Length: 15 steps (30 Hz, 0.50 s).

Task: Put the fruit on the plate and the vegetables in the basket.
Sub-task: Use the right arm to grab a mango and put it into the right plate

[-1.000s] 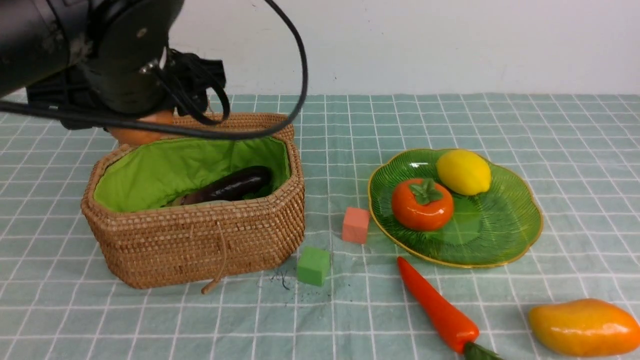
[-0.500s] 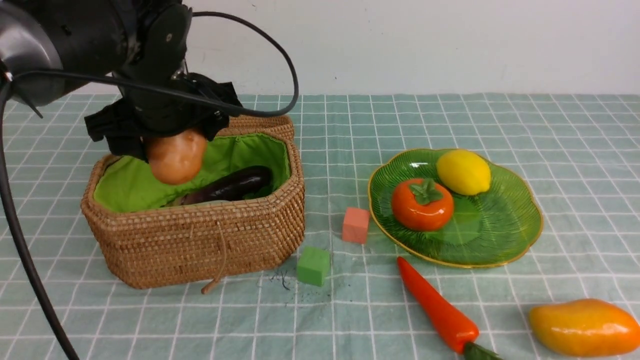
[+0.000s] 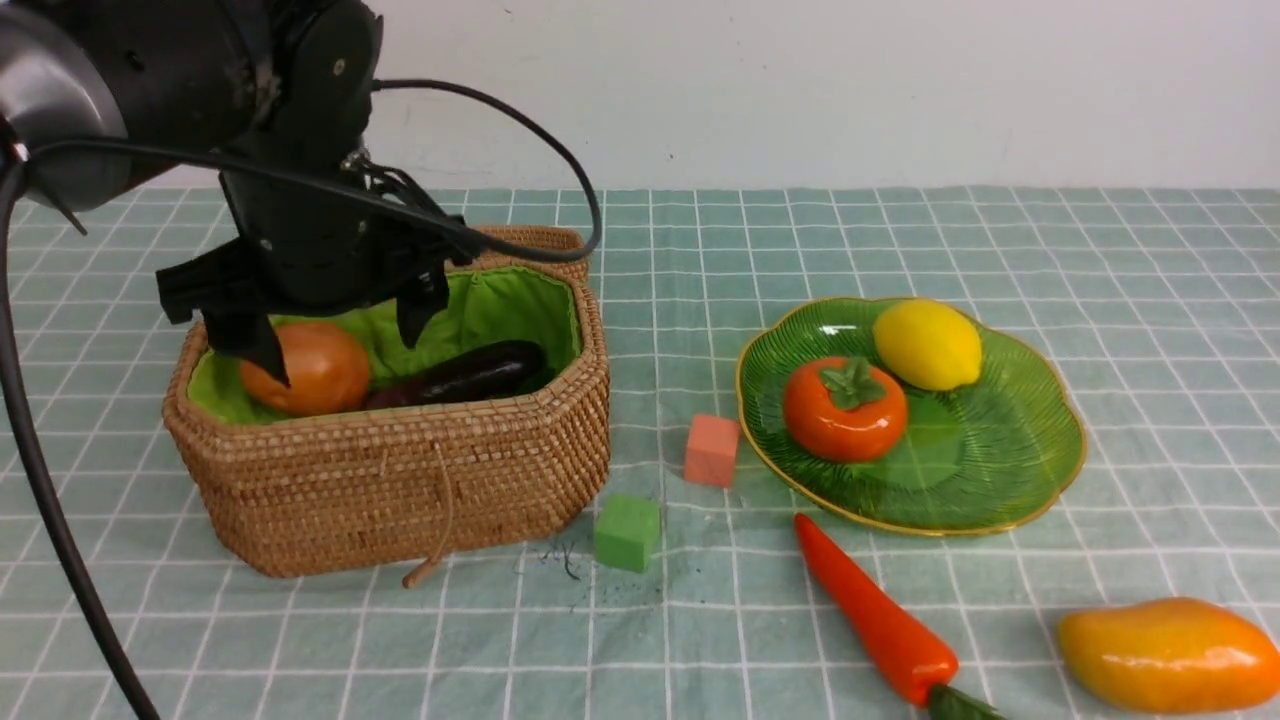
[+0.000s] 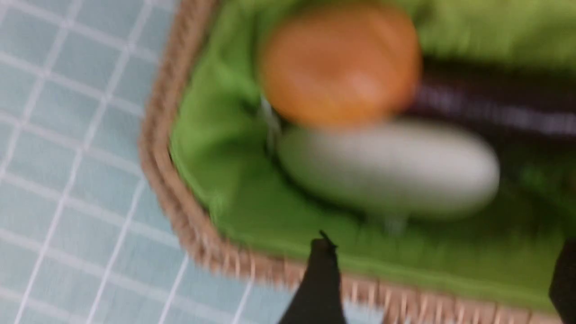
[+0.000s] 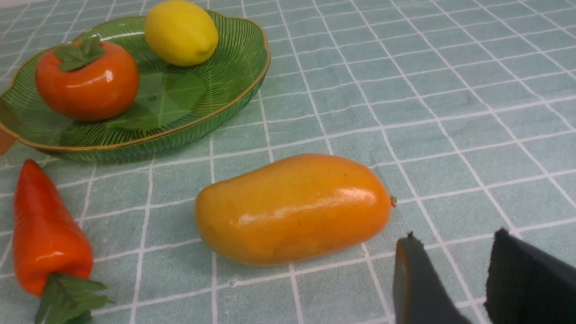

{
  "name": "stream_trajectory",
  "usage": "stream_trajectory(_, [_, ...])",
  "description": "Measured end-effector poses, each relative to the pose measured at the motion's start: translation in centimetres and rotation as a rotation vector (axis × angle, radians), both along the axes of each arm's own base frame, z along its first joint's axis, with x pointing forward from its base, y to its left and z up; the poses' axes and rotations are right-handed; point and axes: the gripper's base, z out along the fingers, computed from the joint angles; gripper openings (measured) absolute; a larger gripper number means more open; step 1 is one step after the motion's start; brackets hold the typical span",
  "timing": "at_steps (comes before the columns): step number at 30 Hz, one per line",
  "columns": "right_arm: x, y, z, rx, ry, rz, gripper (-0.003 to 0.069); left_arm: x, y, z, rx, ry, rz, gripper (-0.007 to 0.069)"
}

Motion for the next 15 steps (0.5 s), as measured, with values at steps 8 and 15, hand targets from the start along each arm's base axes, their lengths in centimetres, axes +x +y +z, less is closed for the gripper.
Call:
stream_trajectory(8, [0.0,0.0,0.0,0.000,0.000,0.000,0.0244,-3.2,-1.2,3.2,-0.184,0.060,-0.212,0.0221])
stream_trajectory(15, [0.0,0.0,0.0,0.000,0.000,0.000,0.0244,-9.9,0.6,11.4,-0.334,-0.160,-0.281,-0.0013])
